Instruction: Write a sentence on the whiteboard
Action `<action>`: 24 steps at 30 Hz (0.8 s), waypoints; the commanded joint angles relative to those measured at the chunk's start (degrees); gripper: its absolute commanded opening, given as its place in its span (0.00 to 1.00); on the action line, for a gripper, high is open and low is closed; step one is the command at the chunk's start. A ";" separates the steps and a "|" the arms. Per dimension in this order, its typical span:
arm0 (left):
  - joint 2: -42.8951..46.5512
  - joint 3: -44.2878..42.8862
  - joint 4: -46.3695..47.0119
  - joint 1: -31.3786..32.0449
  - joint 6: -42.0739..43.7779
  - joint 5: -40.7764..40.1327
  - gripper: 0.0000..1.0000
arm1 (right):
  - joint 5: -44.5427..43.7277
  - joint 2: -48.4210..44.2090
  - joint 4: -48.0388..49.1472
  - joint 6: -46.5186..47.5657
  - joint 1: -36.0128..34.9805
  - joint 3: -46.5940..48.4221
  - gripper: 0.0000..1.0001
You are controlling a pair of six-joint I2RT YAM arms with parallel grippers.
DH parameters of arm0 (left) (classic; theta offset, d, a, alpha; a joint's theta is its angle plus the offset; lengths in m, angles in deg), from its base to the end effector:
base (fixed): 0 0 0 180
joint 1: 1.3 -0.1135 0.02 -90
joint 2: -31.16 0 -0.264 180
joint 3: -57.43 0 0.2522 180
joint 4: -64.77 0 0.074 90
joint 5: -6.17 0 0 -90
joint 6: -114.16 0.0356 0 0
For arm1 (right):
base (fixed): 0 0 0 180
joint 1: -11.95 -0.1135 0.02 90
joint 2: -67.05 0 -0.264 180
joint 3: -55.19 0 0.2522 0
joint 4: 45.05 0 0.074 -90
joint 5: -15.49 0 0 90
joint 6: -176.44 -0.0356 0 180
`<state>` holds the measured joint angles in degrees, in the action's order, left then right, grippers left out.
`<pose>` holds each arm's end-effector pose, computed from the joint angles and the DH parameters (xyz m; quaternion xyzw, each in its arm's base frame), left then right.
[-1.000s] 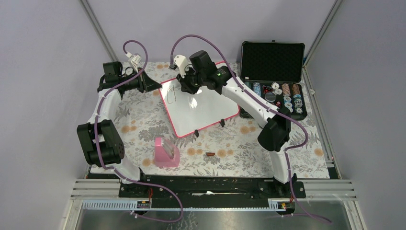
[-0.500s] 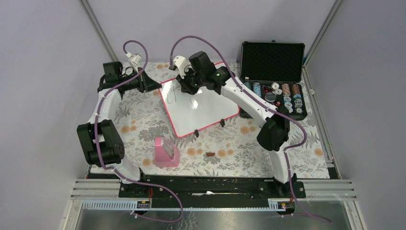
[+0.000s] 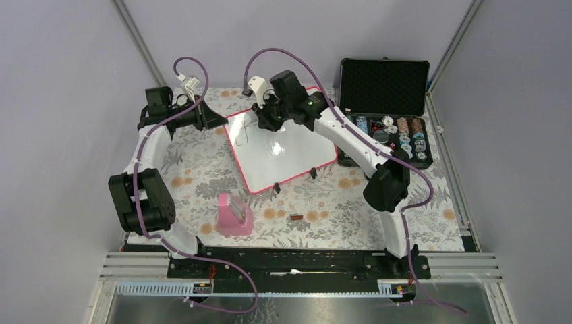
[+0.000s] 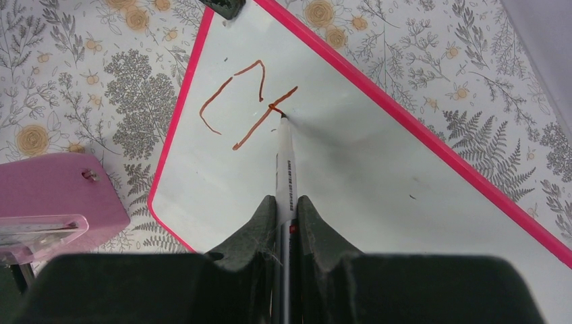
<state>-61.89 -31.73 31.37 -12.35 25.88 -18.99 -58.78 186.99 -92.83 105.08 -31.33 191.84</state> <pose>0.3561 0.0367 0.3060 0.1757 0.7733 -0.4357 0.4258 0.3472 0.3402 0.3589 -0.5014 0.7050 0.2204 0.4506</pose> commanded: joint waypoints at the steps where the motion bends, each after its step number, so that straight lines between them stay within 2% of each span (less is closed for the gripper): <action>1: 1.57 -0.89 -0.05 0.97 0.67 1.61 0.00 | -2.37 -2.40 0.16 0.44 1.87 -1.63 0.00; 24: 2.05 -0.39 0.03 1.11 0.92 1.52 0.00 | 2.40 -5.62 0.15 1.14 0.37 -9.50 0.00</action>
<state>-61.89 -31.73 31.33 -12.35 25.90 -19.23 -55.09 183.86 -92.81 105.12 -30.61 183.27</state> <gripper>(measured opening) 0.097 0.171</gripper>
